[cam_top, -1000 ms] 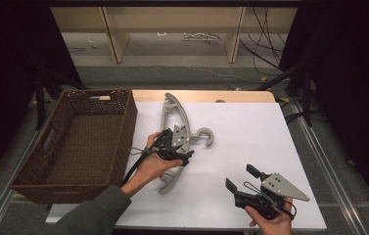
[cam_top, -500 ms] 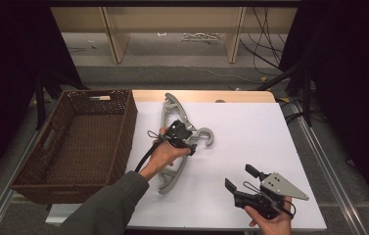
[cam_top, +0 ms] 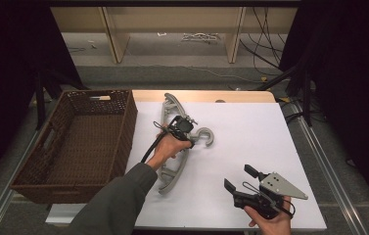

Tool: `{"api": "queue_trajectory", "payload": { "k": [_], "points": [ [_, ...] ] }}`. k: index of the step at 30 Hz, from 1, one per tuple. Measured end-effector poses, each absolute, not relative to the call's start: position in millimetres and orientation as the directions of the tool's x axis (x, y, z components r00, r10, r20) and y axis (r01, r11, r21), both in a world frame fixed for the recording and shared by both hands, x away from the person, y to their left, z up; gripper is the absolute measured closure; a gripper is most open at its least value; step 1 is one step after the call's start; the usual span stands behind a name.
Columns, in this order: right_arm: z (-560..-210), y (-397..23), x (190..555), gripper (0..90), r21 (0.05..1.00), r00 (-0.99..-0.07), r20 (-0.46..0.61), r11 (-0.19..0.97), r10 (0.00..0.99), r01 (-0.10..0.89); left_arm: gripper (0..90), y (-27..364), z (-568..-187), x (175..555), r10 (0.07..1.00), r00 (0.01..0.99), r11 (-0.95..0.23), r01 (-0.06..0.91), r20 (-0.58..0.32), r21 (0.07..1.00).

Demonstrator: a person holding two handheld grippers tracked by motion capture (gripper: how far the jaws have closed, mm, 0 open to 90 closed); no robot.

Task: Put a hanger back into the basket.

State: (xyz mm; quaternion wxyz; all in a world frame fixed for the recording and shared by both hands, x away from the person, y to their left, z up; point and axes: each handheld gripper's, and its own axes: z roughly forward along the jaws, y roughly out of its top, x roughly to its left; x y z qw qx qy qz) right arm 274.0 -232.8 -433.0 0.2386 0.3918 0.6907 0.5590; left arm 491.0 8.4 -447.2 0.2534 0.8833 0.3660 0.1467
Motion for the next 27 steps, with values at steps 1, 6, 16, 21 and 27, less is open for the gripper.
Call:
{"api": "queue_trajectory", "payload": {
  "k": [1, 6, 16, 21, 27],
  "points": [
    [-433.3, -232.1, 274.5, 17.3, 0.961, -0.585, 0.116, 0.057, 0.803, 0.270, 54.8, 7.4, -447.2, 492.3, 0.725, 0.685, -0.604, 0.583, 0.070, 0.544],
    [-432.8, -232.7, 274.0, 17.5, 0.959, -0.586, 0.114, 0.066, 0.803, 0.276, 57.0, 4.4, -448.9, 499.5, 0.747, 0.664, -0.583, 0.628, 0.035, 0.515],
    [-432.3, -233.1, 273.4, 18.0, 0.952, -0.581, 0.123, 0.069, 0.804, 0.297, 65.1, 10.9, -449.7, 504.4, 0.796, 0.599, -0.477, 0.712, -0.092, 0.515],
    [-432.8, -232.8, 273.5, 18.2, 0.953, -0.583, 0.120, 0.071, 0.803, 0.294, 67.1, 18.4, -448.1, 504.7, 0.806, 0.566, -0.405, 0.741, -0.174, 0.536],
    [-433.9, -232.6, 274.7, 18.4, 0.954, -0.592, 0.135, 0.058, 0.795, 0.295, 70.4, 40.3, -431.4, 501.7, 0.811, 0.511, -0.293, 0.776, -0.286, 0.559]
  ]
}}
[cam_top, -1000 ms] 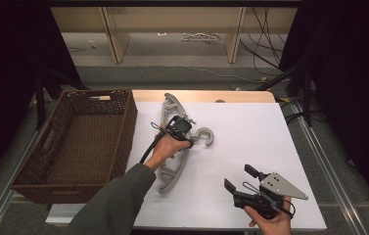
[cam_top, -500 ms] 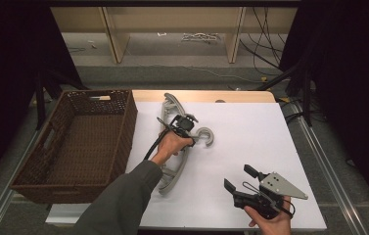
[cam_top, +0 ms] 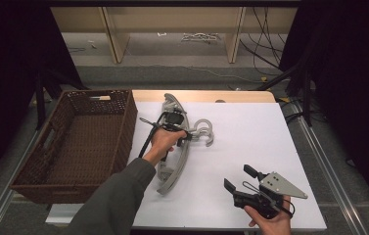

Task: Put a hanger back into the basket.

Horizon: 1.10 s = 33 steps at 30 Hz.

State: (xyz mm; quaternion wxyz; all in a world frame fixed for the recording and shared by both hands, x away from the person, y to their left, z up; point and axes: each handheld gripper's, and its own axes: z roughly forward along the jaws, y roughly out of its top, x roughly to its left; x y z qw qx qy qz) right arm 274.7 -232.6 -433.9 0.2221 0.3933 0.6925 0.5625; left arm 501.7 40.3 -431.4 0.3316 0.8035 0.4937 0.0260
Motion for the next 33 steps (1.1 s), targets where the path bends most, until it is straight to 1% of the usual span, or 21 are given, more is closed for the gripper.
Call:
{"api": "queue_trajectory", "payload": {
  "k": [1, 3, 7, 9, 11, 12, 13, 15, 16, 18, 19, 20, 22, 23, 24, 26, 29, 31, 32, 33],
  "points": [
    [-433.9, -232.5, 274.6, 18.4, 0.954, -0.592, 0.137, 0.056, 0.794, 0.296, 70.8, 42.2, -429.2, 500.1, 0.818, 0.482, -0.241, 0.782, -0.313, 0.575],
    [-433.7, -232.4, 274.5, 18.5, 0.954, -0.591, 0.137, 0.055, 0.795, 0.294, 71.6, 50.7, -422.3, 496.4, 0.818, 0.459, -0.191, 0.786, -0.348, 0.588],
    [-434.0, -232.7, 274.6, 18.6, 0.954, -0.589, 0.136, 0.055, 0.797, 0.295, 73.4, 73.8, -405.9, 490.1, 0.826, 0.407, -0.106, 0.791, -0.390, 0.602],
    [-433.4, -233.1, 274.5, 18.6, 0.950, -0.581, 0.135, 0.062, 0.802, 0.307, 74.8, 87.0, -400.5, 487.9, 0.828, 0.382, -0.075, 0.800, -0.410, 0.595],
    [-433.4, -233.2, 274.4, 18.6, 0.948, -0.578, 0.129, 0.071, 0.805, 0.310, 76.6, 96.1, -398.4, 486.5, 0.829, 0.370, -0.058, 0.803, -0.419, 0.593],
    [-434.4, -232.1, 274.9, 18.9, 0.956, -0.581, 0.127, 0.057, 0.804, 0.288, 78.3, 100.8, -397.3, 485.5, 0.832, 0.366, -0.053, 0.800, -0.417, 0.598],
    [-434.1, -231.8, 274.7, 19.2, 0.956, -0.587, 0.137, 0.048, 0.798, 0.289, 80.0, 105.6, -396.0, 484.5, 0.832, 0.358, -0.040, 0.800, -0.422, 0.599],
    [-432.7, -233.0, 273.8, 19.5, 0.954, -0.579, 0.124, 0.064, 0.806, 0.293, 80.8, 116.3, -393.0, 483.9, 0.832, 0.362, -0.037, 0.792, -0.420, 0.610],
    [-432.2, -233.2, 273.4, 19.6, 0.953, -0.582, 0.133, 0.057, 0.802, 0.297, 80.4, 120.4, -390.9, 483.4, 0.833, 0.361, -0.032, 0.789, -0.420, 0.613],
    [-434.3, -233.0, 275.7, 19.6, 0.962, -0.581, 0.127, 0.043, 0.804, 0.270, 80.9, 126.6, -388.7, 482.0, 0.826, 0.352, -0.017, 0.797, -0.441, 0.604],
    [-434.5, -233.1, 276.0, 19.6, 0.961, -0.582, 0.130, 0.041, 0.802, 0.272, 80.9, 128.2, -387.5, 481.2, 0.829, 0.354, -0.022, 0.795, -0.433, 0.607],
    [-433.4, -233.8, 274.7, 19.5, 0.953, -0.578, 0.133, 0.056, 0.805, 0.297, 81.2, 129.2, -387.1, 481.1, 0.823, 0.364, -0.029, 0.793, -0.436, 0.608],
    [-433.5, -233.3, 274.4, 19.6, 0.952, -0.581, 0.135, 0.056, 0.803, 0.300, 81.2, 130.2, -384.7, 479.6, 0.819, 0.370, -0.027, 0.788, -0.439, 0.616],
    [-434.1, -233.3, 275.3, 19.6, 0.958, -0.585, 0.130, 0.050, 0.801, 0.283, 81.2, 130.3, -383.4, 478.9, 0.805, 0.378, -0.021, 0.789, -0.458, 0.615],
    [-434.3, -233.1, 275.4, 19.6, 0.960, -0.583, 0.131, 0.046, 0.802, 0.278, 81.1, 129.9, -382.1, 477.9, 0.804, 0.391, -0.035, 0.783, -0.448, 0.621],
    [-433.5, -233.6, 274.4, 19.6, 0.952, -0.581, 0.134, 0.057, 0.803, 0.299, 81.2, 127.8, -378.3, 475.3, 0.795, 0.409, -0.044, 0.776, -0.448, 0.629],
    [-434.0, -233.7, 274.7, 19.6, 0.956, -0.582, 0.138, 0.047, 0.802, 0.291, 81.2, 122.9, -369.3, 471.4, 0.772, 0.422, -0.028, 0.769, -0.475, 0.639],
    [-434.7, -233.0, 275.4, 19.6, 0.959, -0.584, 0.142, 0.034, 0.799, 0.281, 81.2, 118.8, -359.7, 467.5, 0.757, 0.456, -0.040, 0.748, -0.468, 0.663],
    [-433.5, -234.3, 274.1, 19.6, 0.953, -0.577, 0.132, 0.058, 0.806, 0.299, 81.2, 117.6, -354.7, 465.2, 0.747, 0.470, -0.044, 0.740, -0.470, 0.671],
    [-433.9, -234.0, 274.2, 19.6, 0.953, -0.582, 0.139, 0.053, 0.801, 0.300, 81.2, 116.9, -349.6, 463.2, 0.736, 0.483, -0.045, 0.735, -0.475, 0.677]
  ]
}}
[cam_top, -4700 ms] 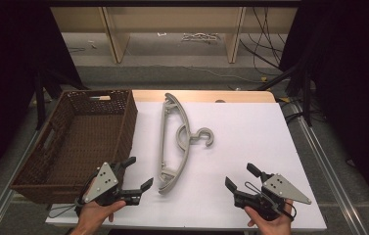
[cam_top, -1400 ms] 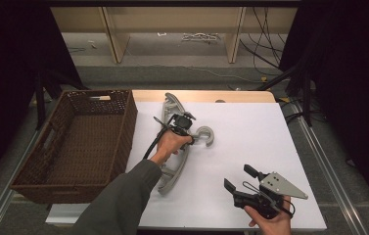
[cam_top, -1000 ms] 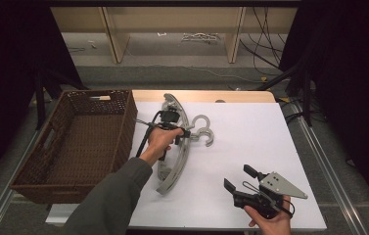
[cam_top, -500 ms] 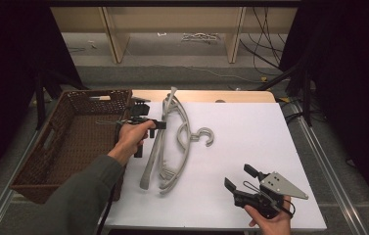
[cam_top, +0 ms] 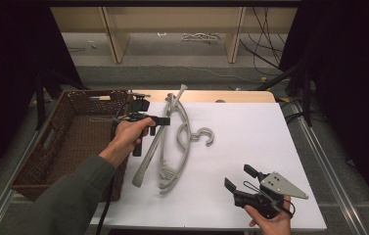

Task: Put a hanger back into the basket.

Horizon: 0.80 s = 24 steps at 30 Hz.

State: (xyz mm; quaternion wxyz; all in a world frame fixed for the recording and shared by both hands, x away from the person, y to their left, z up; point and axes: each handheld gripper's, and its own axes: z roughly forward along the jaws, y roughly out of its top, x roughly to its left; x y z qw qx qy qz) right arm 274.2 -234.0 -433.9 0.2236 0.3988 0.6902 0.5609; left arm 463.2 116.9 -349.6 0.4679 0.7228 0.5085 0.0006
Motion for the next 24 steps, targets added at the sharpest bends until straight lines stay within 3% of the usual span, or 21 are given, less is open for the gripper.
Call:
{"api": "queue_trajectory", "payload": {
  "k": [8, 15, 24],
  "points": [
    [-434.8, -233.6, 275.4, 19.6, 0.961, -0.583, 0.135, 0.037, 0.801, 0.273, 81.2, 128.1, -301.8, 447.3, 0.692, 0.568, -0.062, 0.661, -0.445, 0.748],
    [-433.9, -234.7, 274.0, 19.6, 0.951, -0.571, 0.141, 0.050, 0.809, 0.305, 81.1, 156.1, -263.9, 427.7, 0.682, 0.606, -0.081, 0.619, -0.409, 0.781],
    [-436.4, -233.5, 275.3, 19.6, 0.954, -0.569, 0.140, 0.043, 0.810, 0.296, 81.2, 212.4, -254.5, 420.7, 0.747, 0.612, -0.142, 0.531, -0.262, 0.835]
  ]
}}
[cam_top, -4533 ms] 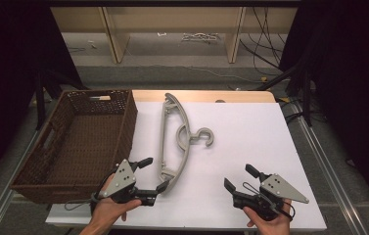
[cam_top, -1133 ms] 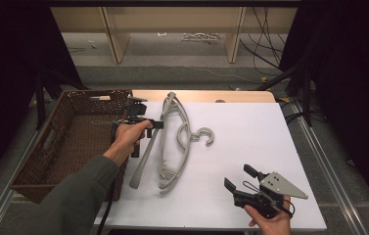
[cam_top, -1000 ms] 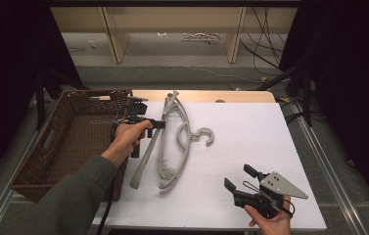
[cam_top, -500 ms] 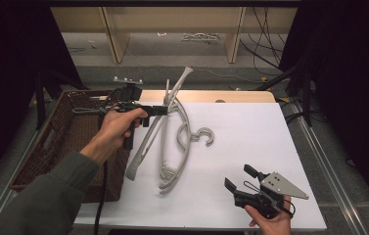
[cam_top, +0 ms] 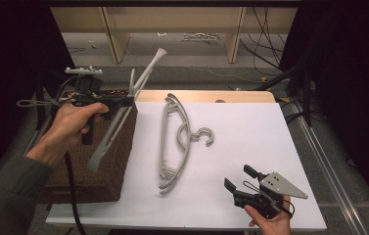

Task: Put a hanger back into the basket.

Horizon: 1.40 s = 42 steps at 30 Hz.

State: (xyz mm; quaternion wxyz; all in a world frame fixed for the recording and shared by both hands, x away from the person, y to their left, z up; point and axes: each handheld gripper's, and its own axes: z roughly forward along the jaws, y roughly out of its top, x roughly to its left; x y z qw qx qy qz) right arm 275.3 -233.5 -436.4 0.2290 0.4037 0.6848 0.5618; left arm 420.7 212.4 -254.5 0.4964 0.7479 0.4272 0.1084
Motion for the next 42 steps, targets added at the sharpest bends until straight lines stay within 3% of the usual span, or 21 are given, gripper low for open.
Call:
{"api": "queue_trajectory", "payload": {
  "k": [7, 18, 28, 30, 42],
  "points": [
    [-437.9, -232.3, 276.9, 19.6, 0.954, -0.578, 0.151, 0.036, 0.802, 0.299, 81.1, 248.8, -270.3, 427.9, 0.776, 0.590, -0.158, 0.525, -0.224, 0.836],
    [-439.1, -232.5, 277.3, 19.6, 0.951, -0.580, 0.156, 0.038, 0.799, 0.308, 81.1, 296.6, -298.2, 424.2, 0.783, 0.614, -0.283, 0.490, -0.096, 0.824],
    [-440.8, -231.5, 278.3, 19.5, 0.948, -0.579, 0.169, 0.029, 0.798, 0.317, 81.0, 318.9, -318.0, 406.5, 0.755, 0.655, -0.363, 0.455, -0.030, 0.813],
    [-440.1, -232.2, 278.4, 19.6, 0.948, -0.576, 0.170, 0.027, 0.800, 0.318, 80.9, 323.8, -320.5, 405.0, 0.744, 0.668, -0.422, 0.447, 0.019, 0.789],
    [-440.5, -232.3, 278.4, 19.8, 0.946, -0.570, 0.165, 0.035, 0.805, 0.322, 80.9, 347.1, -347.2, 397.8, 0.760, 0.650, -0.462, 0.513, 0.024, 0.723]
  ]
}}
